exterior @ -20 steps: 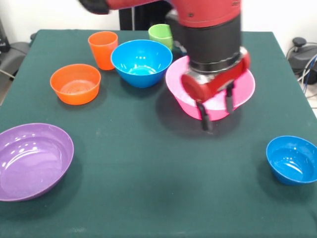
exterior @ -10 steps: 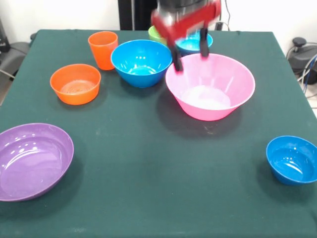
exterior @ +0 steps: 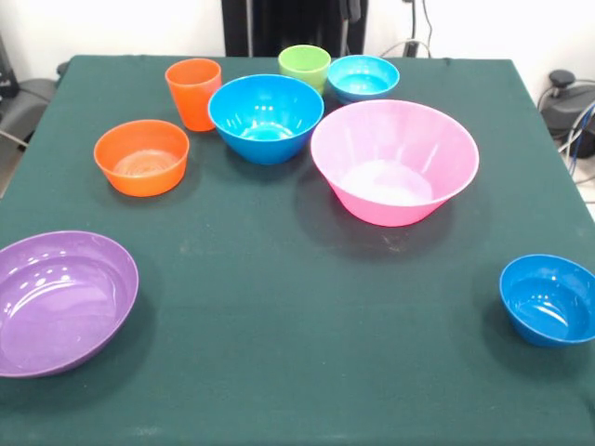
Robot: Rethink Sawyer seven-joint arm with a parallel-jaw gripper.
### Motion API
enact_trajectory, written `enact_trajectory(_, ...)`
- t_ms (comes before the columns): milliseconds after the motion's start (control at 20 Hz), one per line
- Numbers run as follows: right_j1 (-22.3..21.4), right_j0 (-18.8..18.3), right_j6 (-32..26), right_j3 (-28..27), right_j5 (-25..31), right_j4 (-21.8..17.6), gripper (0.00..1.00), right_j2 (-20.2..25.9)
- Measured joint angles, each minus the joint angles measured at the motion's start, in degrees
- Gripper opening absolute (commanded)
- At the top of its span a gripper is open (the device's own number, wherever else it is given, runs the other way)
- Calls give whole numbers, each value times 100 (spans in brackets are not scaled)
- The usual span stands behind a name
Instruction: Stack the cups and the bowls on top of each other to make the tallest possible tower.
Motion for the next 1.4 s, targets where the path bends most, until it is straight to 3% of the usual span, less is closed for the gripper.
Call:
enact_trajectory(200, 133, -154, 0, -2, -525, -6, 100, 100)
enact_trajectory(500, 1130, -537, 0, -34, -2192, -273, 100, 144)
enact_trajectory(650, 1559, -627, 0, -44, -2529, -469, 100, 143)
enact_trajectory(1000, 2147, -610, 0, -113, -2535, -875, 100, 142)
enact_trajectory(1400, 2303, -209, 0, -709, -2114, -1516, 100, 151)
